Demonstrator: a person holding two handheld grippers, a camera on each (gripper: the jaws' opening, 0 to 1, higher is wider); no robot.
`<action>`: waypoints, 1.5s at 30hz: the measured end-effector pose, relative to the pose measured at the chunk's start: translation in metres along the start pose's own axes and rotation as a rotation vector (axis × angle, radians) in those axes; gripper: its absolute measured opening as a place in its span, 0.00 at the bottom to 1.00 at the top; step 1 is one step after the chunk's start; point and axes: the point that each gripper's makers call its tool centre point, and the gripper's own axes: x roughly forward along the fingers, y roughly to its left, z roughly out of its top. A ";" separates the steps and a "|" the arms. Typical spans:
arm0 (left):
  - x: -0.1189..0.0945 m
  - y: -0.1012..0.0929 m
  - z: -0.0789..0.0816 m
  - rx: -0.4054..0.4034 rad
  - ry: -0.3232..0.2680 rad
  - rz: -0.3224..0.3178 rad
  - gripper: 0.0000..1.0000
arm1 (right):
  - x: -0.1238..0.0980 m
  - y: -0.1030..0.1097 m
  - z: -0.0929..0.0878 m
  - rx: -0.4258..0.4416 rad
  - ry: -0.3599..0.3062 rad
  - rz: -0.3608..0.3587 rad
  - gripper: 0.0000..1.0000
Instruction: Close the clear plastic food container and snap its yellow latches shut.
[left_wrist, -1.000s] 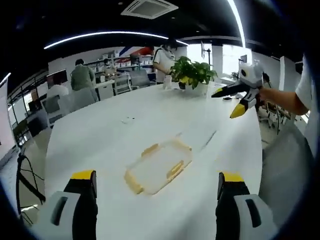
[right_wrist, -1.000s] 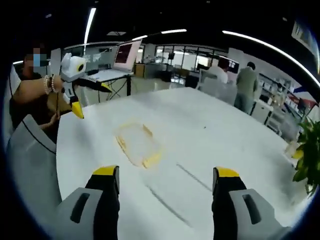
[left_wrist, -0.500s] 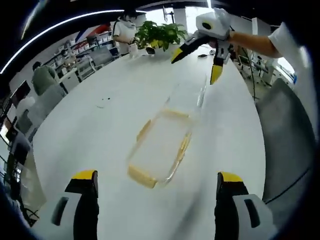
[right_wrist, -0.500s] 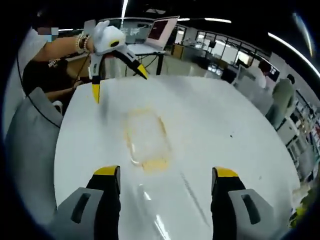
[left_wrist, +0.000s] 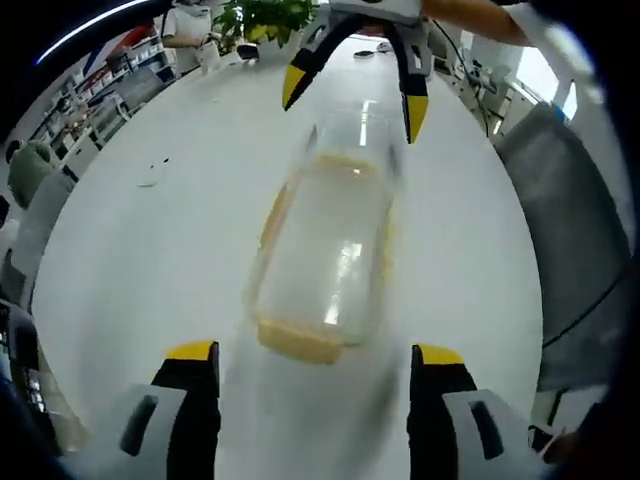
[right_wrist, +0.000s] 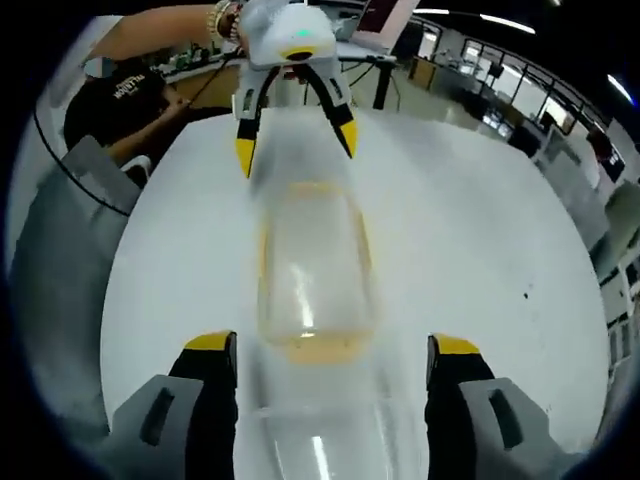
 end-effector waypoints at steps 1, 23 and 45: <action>0.001 0.002 0.000 0.010 -0.001 0.004 0.68 | 0.002 0.000 -0.001 -0.010 0.004 0.007 0.73; 0.025 -0.006 -0.003 0.119 0.088 -0.100 0.51 | 0.034 -0.001 -0.020 -0.046 0.104 0.088 0.55; 0.025 -0.015 -0.004 0.109 0.136 -0.095 0.34 | 0.039 0.005 -0.026 -0.096 0.253 0.127 0.37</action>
